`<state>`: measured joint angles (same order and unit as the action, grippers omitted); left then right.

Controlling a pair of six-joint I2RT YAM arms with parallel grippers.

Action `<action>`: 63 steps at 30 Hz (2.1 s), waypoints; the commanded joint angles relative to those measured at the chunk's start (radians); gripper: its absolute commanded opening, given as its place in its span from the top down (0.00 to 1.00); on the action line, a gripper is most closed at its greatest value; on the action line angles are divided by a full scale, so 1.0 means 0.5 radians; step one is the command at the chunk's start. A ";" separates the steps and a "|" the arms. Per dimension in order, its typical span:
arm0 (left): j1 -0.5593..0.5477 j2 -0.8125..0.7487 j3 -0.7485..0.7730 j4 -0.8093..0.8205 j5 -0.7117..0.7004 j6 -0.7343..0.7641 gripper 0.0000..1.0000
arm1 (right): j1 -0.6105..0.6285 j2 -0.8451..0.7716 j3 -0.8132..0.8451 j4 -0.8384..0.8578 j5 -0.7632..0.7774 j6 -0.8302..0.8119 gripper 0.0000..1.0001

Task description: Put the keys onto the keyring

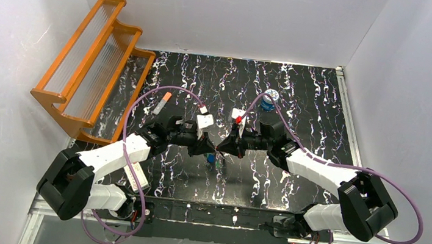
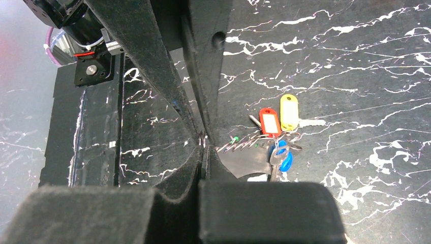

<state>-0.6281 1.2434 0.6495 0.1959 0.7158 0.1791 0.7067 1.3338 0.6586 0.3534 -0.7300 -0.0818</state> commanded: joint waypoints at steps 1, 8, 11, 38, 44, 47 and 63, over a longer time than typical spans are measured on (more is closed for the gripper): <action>-0.020 0.007 0.055 -0.067 0.039 0.068 0.95 | -0.009 -0.055 0.100 0.051 -0.046 -0.002 0.99; -0.020 0.006 0.083 -0.146 0.001 0.088 1.00 | -0.011 -0.055 0.102 0.074 0.003 -0.003 0.99; -0.020 -0.020 0.056 -0.113 -0.019 0.053 1.00 | -0.034 -0.118 0.045 0.201 0.014 0.037 0.68; -0.045 -0.199 -0.345 0.560 -0.145 -0.272 1.00 | -0.232 -0.095 -0.237 0.715 -0.313 0.167 0.60; -0.114 -0.304 -0.428 0.553 -0.211 -0.076 1.00 | -0.232 -0.039 -0.231 0.736 -0.480 0.072 0.67; -0.149 -0.375 -0.475 0.553 -0.248 0.027 1.00 | -0.232 -0.014 -0.220 0.749 -0.565 0.056 0.69; -0.289 -0.441 -0.589 0.639 -0.397 0.166 1.00 | -0.153 0.154 -0.177 0.824 -0.609 -0.001 0.67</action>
<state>-0.7574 1.0378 0.3771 0.4759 0.5453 0.2501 0.6182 1.3949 0.5323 0.7013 -1.0382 -0.0605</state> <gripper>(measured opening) 0.013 0.330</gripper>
